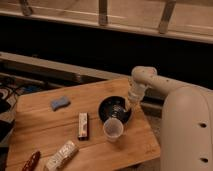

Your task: Pick up the ceramic bowl

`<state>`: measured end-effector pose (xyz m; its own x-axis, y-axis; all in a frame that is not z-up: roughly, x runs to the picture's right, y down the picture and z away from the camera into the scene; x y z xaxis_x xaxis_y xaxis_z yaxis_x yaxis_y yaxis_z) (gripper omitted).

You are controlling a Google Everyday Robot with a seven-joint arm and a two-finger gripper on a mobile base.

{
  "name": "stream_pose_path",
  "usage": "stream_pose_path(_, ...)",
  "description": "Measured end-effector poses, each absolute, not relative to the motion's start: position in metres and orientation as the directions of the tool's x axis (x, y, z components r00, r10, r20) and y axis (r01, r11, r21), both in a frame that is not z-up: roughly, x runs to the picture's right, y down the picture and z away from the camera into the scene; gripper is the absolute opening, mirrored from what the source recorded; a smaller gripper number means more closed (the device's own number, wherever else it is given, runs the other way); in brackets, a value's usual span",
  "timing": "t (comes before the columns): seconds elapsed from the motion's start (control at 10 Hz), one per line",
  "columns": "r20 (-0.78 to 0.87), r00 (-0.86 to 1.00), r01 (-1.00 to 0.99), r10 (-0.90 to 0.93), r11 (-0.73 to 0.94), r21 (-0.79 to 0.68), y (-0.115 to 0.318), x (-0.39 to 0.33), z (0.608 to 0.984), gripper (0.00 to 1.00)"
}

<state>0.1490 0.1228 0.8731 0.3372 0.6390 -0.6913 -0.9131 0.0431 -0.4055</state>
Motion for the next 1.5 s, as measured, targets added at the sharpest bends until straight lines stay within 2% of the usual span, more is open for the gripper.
stream_pose_path(0.3,-0.697,0.356,-0.900,0.622,0.029,-0.434,0.114,0.151,0.866,0.00)
stream_pose_path(0.7,-0.683,0.388,-0.866,0.618,-0.008,-0.500,0.076,0.156,0.832,0.00)
stream_pose_path(1.1,-0.668,0.410,-0.841,0.621,-0.025,-0.540,0.051,0.160,0.814,0.00)
stream_pose_path(1.5,-0.666,0.417,-0.833,0.619,-0.033,-0.552,0.049,0.161,0.811,0.00)
